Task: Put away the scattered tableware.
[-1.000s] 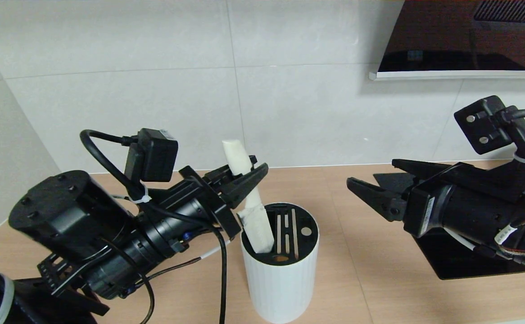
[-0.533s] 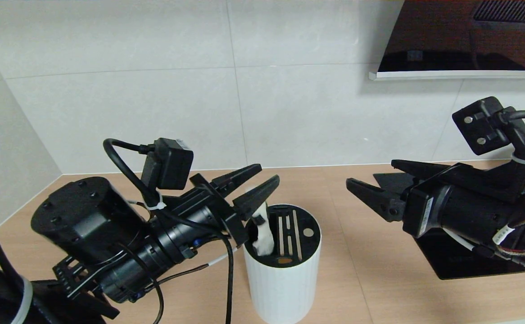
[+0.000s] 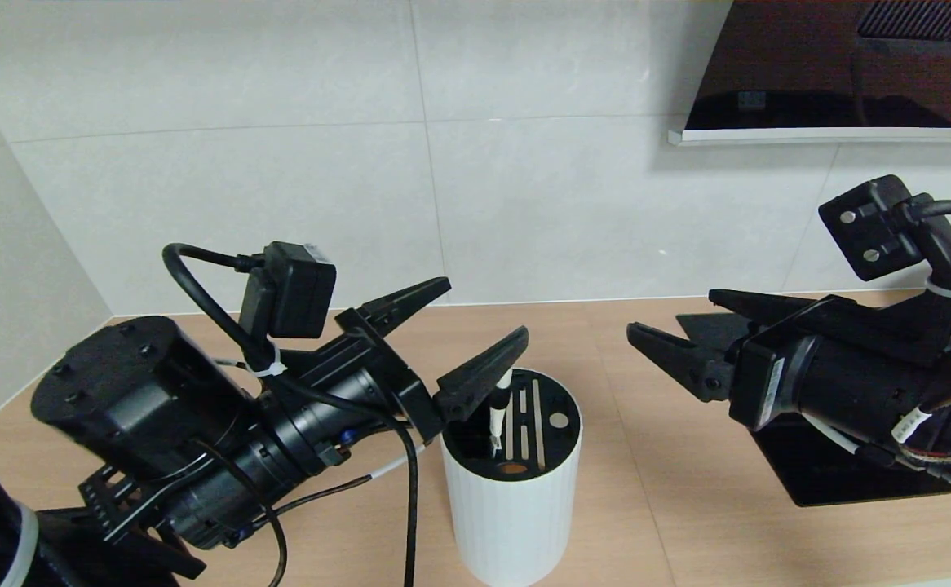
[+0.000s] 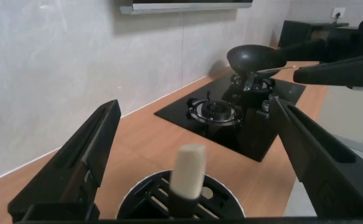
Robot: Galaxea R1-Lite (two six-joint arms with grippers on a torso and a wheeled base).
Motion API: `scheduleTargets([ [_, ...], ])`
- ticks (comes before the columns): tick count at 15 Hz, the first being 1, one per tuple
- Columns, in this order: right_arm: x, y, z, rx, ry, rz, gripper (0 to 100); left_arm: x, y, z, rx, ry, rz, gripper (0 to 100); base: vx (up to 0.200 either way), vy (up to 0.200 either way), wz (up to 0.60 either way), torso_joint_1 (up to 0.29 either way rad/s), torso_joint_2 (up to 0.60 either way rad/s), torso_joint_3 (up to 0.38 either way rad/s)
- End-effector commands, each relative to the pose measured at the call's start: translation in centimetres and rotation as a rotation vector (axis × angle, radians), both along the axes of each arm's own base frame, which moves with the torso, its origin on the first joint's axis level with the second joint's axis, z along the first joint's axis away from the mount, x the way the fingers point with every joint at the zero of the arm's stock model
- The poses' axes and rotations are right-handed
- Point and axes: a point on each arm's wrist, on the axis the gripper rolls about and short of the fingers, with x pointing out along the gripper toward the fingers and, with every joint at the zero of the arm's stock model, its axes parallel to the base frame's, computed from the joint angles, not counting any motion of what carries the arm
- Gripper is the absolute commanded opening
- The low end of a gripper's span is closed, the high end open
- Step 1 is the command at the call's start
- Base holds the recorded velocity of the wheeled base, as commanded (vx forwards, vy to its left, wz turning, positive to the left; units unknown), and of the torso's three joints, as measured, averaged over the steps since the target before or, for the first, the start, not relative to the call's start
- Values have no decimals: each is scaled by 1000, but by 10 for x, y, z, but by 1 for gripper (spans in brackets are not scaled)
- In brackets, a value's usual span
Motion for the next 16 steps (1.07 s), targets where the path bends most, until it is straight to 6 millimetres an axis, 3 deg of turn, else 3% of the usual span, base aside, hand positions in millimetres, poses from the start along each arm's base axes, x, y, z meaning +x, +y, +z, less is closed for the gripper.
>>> scheduleTargets([
  [1,0,0,0,0,0,-3,100,-3,2,7,-16,-21,0,100,0,0,0,0,0,0],
  [5,4,-15,5,13,-23,-81,100,-16,13,29,-64,-71,20,100,0,0,0,0,0,0],
  [8,4,-51,17,2,-93,-319,100,-40,42,54,-96,-99,99,100,0,0,0,0,0,0],
  [10,-22,-71,16,26,-124,-359,100,-60,72,59,-87,-90,177,100,0,0,0,0,0,0],
  [12,-47,-94,7,35,-143,-405,100,-81,94,50,-70,-51,233,100,0,0,0,0,0,0],
  [13,-66,-116,3,18,-196,-487,100,-106,111,41,-74,-31,258,100,0,0,0,0,0,0],
  [16,-112,-146,2,79,-326,-592,100,-162,138,29,-100,-10,283,100,0,0,0,0,0,0],
])
